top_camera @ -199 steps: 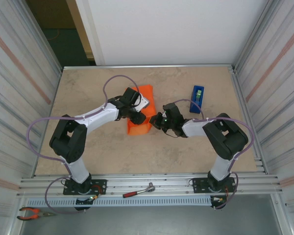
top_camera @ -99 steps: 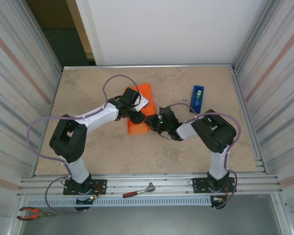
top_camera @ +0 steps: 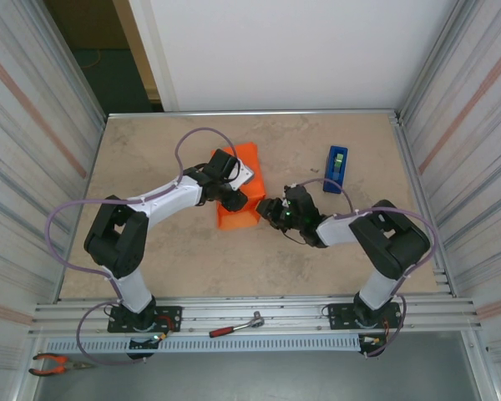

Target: Wrap the gift box in paper

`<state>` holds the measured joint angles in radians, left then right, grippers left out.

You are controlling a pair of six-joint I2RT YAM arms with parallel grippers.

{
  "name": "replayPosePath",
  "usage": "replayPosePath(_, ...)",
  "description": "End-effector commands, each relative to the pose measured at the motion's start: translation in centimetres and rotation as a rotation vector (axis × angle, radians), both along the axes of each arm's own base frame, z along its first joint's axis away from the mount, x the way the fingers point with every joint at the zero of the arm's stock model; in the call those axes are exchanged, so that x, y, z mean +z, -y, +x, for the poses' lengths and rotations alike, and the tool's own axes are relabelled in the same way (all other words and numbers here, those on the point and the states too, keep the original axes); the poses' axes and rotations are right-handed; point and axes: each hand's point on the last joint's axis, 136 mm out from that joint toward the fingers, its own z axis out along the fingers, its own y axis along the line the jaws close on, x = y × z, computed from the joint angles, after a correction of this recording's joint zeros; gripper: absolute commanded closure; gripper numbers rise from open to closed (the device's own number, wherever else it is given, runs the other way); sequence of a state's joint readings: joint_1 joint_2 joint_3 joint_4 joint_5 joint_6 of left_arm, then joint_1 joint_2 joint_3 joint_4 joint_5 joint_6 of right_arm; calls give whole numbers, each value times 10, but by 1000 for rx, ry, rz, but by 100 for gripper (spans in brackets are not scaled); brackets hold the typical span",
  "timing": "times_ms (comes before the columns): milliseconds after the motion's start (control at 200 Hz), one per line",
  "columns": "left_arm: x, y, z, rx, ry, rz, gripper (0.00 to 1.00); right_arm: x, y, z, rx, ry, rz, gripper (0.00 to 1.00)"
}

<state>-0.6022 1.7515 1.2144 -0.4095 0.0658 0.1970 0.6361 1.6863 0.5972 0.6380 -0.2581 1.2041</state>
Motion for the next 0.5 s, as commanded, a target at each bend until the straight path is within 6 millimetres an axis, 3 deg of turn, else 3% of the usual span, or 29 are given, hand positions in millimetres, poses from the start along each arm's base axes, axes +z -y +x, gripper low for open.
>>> replayPosePath(0,-32,-4,-23,-30,-105,45,50,-12,19,-7,2,-14,-101,81)
replayPosePath(95,-33,-4,-22,-32,-104,44,50,-18,24,-7,3,-30,-154,100)
replayPosePath(301,-33,-3,-23,-33,-108,43,50,-27,24,-2,2,-44,-208,100)
replayPosePath(496,-33,-3,-22,-34,-107,42,50,-32,11,3,24,-47,-207,100)
